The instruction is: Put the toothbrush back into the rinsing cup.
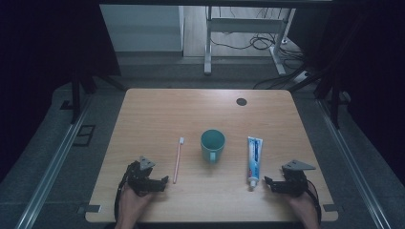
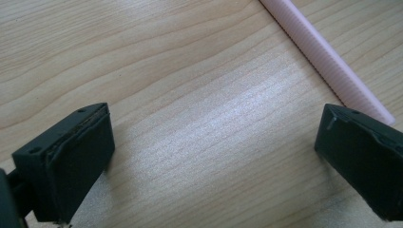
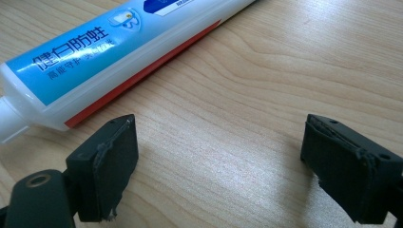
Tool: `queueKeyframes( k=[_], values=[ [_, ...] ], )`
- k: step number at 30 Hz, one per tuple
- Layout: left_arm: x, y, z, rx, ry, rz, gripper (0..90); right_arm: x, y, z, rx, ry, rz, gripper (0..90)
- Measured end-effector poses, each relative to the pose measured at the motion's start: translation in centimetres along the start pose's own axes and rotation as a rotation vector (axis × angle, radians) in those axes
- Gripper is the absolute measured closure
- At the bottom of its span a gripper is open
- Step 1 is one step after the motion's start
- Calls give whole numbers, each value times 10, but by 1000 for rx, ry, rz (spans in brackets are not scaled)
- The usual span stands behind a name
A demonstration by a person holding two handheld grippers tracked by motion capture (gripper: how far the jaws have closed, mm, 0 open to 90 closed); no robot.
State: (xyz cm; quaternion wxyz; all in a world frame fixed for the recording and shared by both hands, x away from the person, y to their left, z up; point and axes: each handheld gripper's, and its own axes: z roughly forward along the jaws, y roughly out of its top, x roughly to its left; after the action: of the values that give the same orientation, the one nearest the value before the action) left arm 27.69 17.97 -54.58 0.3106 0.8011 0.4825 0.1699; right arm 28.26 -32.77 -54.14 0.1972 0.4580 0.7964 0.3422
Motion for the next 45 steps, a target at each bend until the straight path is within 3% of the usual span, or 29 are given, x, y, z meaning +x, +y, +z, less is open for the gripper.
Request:
queueKeyframes(
  k=[21,29,32,38,45],
  values=[
    [0,2,1,-6,-1,2,13,0,0,0,0,1,-1,122],
    [0,3,-3,-27,6,22,175,0,0,0,0,1,-1,122],
    [-2,4,-7,-36,13,42,288,0,0,0,0,2,-1,122],
    [-2,7,-15,-76,-17,42,476,0,0,0,0,3,-2,122],
    [0,10,-18,-73,-66,34,711,0,0,0,0,3,-2,121]
  ],
)
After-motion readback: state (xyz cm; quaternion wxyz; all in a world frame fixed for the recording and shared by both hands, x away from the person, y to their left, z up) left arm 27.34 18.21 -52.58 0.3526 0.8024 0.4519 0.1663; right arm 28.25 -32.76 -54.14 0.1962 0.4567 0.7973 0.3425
